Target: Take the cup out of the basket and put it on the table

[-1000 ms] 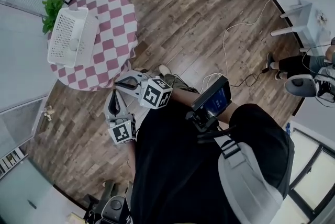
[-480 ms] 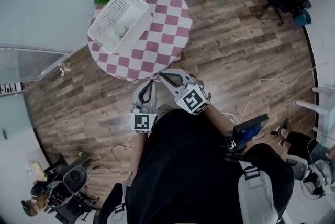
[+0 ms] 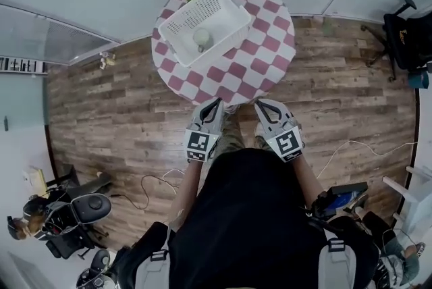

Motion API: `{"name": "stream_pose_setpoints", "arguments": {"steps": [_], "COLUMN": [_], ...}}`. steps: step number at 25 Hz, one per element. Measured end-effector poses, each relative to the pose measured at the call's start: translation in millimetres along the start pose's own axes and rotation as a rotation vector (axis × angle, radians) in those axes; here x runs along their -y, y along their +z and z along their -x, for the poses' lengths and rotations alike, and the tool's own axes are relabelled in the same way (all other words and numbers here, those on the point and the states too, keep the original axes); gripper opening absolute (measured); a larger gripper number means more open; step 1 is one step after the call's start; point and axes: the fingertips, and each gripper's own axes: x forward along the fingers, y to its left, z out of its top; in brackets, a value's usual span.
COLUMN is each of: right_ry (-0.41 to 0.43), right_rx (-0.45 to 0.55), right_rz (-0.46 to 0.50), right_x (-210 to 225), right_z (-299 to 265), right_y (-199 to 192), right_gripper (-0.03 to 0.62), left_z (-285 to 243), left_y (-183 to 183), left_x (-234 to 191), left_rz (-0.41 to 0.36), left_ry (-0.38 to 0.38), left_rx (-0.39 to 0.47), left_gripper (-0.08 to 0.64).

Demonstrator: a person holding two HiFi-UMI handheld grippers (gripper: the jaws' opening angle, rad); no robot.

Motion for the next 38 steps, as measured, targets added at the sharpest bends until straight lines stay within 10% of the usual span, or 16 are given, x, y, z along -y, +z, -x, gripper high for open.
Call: {"name": "stream_pose_setpoints", "arguments": {"steps": [5,16,29,38], "right_ry": [-0.075,-0.175,-0.406,-0.451], "right_rx": [-0.027,-0.057,-0.137,-0.175], "right_rz": [-0.043,-0.079,-0.166,-0.217], "right_x": [12,30,51,56], "right_z": [-31,-104,-112,-115], "right_y": [10,25,9,0], "right_gripper": [0.012,0.012,0.012,0.012], "left_z": [-25,-139,-222,-252], "left_y": [13,24,-103,-149], "left_x": [-86,-187,-236,-233], "left_rz": [-0.122,-0.543,-0.749,-0.752], "left_ry": [-0.003,-0.292,-0.575,-0.643], "left_rx": [-0.04,-0.284,-0.673,-0.843], "left_gripper": [0.005,0.005,0.009,0.153]}}
